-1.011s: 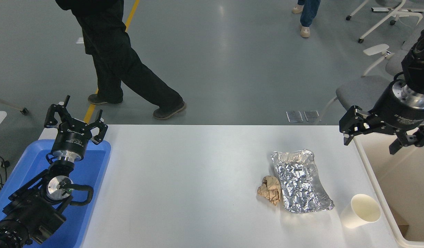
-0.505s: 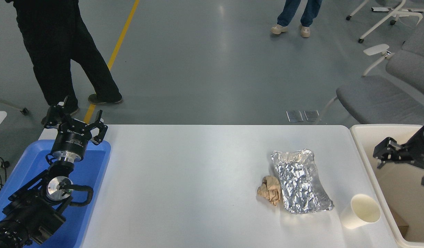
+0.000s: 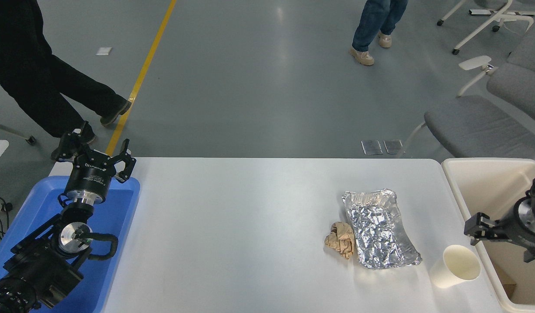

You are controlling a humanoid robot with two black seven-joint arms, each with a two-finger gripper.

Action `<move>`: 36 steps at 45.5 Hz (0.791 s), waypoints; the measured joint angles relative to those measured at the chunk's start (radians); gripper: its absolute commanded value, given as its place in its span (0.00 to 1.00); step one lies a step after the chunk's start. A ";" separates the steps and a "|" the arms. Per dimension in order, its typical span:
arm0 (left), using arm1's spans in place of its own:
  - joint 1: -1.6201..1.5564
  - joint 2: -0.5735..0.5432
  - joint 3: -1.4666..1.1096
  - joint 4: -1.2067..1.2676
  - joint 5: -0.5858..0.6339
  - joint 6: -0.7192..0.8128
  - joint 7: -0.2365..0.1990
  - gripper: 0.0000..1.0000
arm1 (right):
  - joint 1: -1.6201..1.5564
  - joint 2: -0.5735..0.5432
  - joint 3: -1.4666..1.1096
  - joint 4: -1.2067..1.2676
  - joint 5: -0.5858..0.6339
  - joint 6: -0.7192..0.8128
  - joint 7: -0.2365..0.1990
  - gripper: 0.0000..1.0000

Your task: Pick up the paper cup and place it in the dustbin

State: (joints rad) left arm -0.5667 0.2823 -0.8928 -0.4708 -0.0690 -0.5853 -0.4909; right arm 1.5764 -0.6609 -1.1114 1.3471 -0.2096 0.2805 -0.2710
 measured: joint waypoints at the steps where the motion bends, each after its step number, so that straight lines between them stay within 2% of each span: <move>1: 0.000 0.000 0.000 0.000 0.000 0.000 0.000 0.99 | -0.008 0.001 0.005 -0.003 -0.001 -0.001 0.000 0.94; 8: 0.000 0.000 0.000 0.000 0.000 0.000 0.000 0.99 | -0.068 0.003 0.035 -0.034 -0.007 -0.026 0.000 0.87; 14: 0.000 0.000 0.000 0.000 0.000 0.000 0.000 0.99 | -0.120 0.003 0.050 -0.062 -0.008 -0.064 0.000 0.64; 18: 0.001 0.000 0.000 0.000 0.000 0.000 0.000 0.99 | -0.141 0.003 0.059 -0.073 -0.005 -0.080 0.000 0.54; 21: 0.001 0.000 0.000 0.000 0.000 0.001 0.000 0.99 | -0.153 0.002 0.064 -0.078 -0.002 -0.089 0.000 0.39; 25: 0.001 0.000 0.000 0.001 0.000 0.001 0.000 0.99 | -0.163 -0.001 0.078 -0.083 0.006 -0.097 0.000 0.13; 28: 0.001 0.000 0.000 0.001 0.000 0.001 0.000 0.99 | -0.167 -0.002 0.085 -0.084 0.020 -0.099 0.000 0.03; 29: 0.001 0.000 0.000 0.001 0.000 0.001 0.000 0.99 | -0.168 -0.002 0.087 -0.084 0.026 -0.099 0.000 0.00; 36: 0.000 0.000 -0.001 0.001 0.000 0.001 0.000 0.99 | -0.173 -0.004 0.099 -0.085 0.086 -0.098 0.000 0.00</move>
State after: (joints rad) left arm -0.5662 0.2822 -0.8939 -0.4701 -0.0690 -0.5844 -0.4909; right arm 1.4039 -0.6653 -1.0128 1.2623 -0.1240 0.1820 -0.2707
